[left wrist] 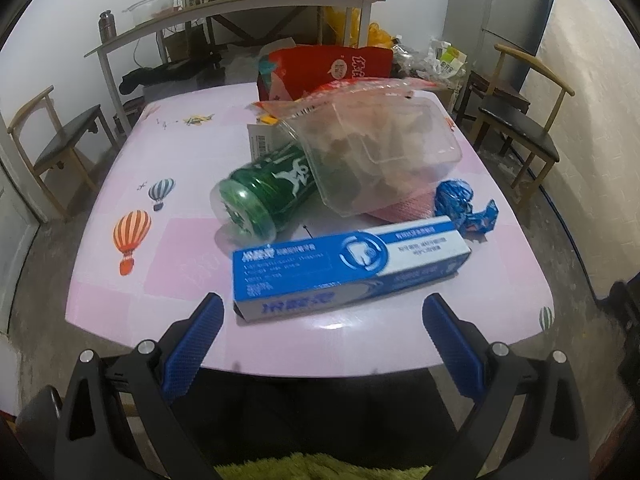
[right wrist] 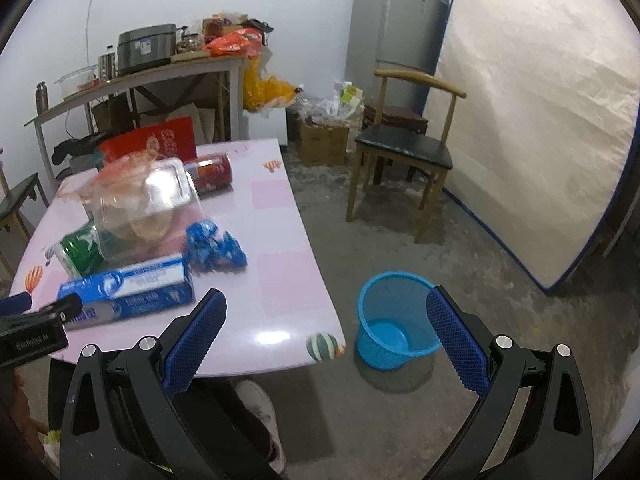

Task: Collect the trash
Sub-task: 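Grasp the clear snack wrapper with the left tool while the right tool grasps the blue candy wrapper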

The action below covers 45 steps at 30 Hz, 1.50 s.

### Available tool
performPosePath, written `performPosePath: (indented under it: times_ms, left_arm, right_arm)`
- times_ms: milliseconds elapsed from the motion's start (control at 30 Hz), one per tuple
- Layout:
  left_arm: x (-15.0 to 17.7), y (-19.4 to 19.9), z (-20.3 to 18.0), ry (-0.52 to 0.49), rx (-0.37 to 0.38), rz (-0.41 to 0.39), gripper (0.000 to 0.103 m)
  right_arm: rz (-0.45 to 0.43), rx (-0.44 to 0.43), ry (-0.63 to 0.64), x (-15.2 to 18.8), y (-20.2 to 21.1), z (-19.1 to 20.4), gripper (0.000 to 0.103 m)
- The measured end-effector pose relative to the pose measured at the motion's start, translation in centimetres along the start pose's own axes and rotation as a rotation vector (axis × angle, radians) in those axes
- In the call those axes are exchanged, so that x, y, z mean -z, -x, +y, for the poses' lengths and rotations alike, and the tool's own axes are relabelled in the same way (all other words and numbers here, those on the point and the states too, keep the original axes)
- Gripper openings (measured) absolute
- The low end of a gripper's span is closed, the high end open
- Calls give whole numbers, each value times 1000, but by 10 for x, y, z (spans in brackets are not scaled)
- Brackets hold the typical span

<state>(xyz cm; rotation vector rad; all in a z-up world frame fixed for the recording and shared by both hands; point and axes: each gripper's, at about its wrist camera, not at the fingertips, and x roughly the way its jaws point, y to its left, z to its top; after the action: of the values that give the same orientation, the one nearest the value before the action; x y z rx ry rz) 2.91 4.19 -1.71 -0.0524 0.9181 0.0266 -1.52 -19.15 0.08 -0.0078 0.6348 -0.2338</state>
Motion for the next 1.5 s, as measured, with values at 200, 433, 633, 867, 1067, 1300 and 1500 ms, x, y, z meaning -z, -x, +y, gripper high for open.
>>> performPosePath:
  times_ms: [200, 433, 633, 867, 1067, 1300, 1500]
  left_arm:
    - [-16, -2, 23, -30, 4, -54, 98]
    - [-42, 3, 80, 107, 270, -192, 98]
    - [-90, -12, 110, 166, 425, -182, 97]
    - [-140, -78, 126, 324, 727, 55, 91]
    - [-147, -129, 138, 498, 857, 233, 79]
    - [-149, -153, 137, 551, 952, 349, 56]
    - [-151, -151, 138, 541, 963, 353, 27]
  right_arm:
    - [-57, -90, -9, -29, -5, 16, 97]
    - [-105, -272, -59, -65, -21, 36, 97]
    - [-85, -352, -102, -92, -37, 54, 97]
    - [-39, -331, -97, -100, -57, 61, 97]
    - [-10, -303, -114, -106, -72, 59, 96]
    - [3, -303, -122, -109, -76, 64, 96]
    - [7, -299, -123, -110, -76, 65, 97]
